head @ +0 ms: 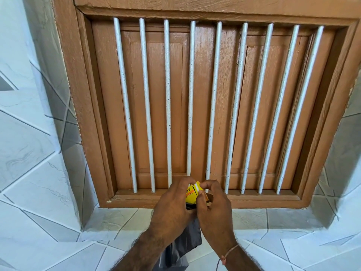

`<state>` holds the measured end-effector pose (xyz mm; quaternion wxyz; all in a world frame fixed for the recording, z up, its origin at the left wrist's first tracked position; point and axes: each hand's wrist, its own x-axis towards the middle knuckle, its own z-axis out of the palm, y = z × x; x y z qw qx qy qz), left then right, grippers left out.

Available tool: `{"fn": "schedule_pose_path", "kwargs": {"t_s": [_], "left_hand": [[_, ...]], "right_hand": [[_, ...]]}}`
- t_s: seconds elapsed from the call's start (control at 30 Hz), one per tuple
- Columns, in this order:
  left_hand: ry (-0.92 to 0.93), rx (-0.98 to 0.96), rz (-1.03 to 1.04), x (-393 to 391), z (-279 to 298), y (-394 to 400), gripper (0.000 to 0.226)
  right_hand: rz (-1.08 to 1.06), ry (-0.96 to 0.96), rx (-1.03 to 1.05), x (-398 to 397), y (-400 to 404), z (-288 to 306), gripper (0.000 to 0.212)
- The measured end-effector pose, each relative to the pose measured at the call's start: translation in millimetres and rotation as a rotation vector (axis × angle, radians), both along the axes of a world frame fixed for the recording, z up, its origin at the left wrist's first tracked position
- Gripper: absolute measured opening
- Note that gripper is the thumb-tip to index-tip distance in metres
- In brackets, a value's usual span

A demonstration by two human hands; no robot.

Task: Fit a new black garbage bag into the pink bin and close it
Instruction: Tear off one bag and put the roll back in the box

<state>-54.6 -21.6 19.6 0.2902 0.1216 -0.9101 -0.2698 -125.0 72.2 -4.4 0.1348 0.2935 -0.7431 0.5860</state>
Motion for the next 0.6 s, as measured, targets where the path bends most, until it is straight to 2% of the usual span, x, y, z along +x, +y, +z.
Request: {"fn": "schedule_pose_path", "kwargs": {"t_s": [0.2,0.43,0.6], "left_hand": [[0.063,-0.055,-0.005,-0.4,0.8,0.0,0.055],[0.068,-0.028,0.012,-2.5,0.6,-2.7,0.056],[0.035,-0.023,0.007,-3.3,1.7,-1.8,0.057]], "right_hand": [[0.019,0.061,-0.007,-3.7,0.8,1.8,0.006],[0.079,0.122,-0.030,-4.3,2.0,-2.2,0.023],[0.039,0.037,-0.077,-8.9,-0.7,-4.0,0.017]]}}
